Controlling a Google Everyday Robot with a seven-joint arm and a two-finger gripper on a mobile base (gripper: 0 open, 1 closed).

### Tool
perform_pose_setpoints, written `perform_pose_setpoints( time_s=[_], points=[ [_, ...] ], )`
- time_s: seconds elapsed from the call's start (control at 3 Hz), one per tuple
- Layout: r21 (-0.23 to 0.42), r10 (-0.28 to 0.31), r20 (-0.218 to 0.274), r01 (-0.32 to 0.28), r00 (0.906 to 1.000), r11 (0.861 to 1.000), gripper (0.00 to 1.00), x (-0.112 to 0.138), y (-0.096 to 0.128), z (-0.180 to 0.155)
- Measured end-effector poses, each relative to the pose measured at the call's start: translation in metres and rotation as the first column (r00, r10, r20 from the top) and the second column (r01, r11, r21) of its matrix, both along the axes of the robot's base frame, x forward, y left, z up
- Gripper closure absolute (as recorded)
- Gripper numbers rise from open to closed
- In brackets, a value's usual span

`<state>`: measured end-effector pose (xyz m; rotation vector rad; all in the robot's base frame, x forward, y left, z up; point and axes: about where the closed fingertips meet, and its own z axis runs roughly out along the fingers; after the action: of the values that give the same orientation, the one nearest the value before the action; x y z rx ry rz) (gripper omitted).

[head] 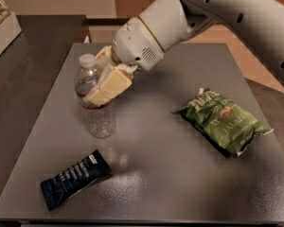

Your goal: Move water bottle near rxbar blueberry

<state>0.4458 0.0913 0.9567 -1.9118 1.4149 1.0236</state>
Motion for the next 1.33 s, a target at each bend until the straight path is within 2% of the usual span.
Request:
perform_pose_setpoints(
  time_s=[0.67, 1.0, 1.33],
  points=[
    [0.001, 0.078, -0.009, -0.078, 0.9969, 0.997, 1.00, -0.019, 0.017, -0.013],
    [0.007, 0.093, -0.006, -0.093, 0.9957, 0.996, 0.83, -0.023, 0.027, -0.020],
    [0.006, 0.102, -0.006, -0.102, 0.9948, 0.995, 0.59, -0.024, 0.032, -0.025]
  ],
)
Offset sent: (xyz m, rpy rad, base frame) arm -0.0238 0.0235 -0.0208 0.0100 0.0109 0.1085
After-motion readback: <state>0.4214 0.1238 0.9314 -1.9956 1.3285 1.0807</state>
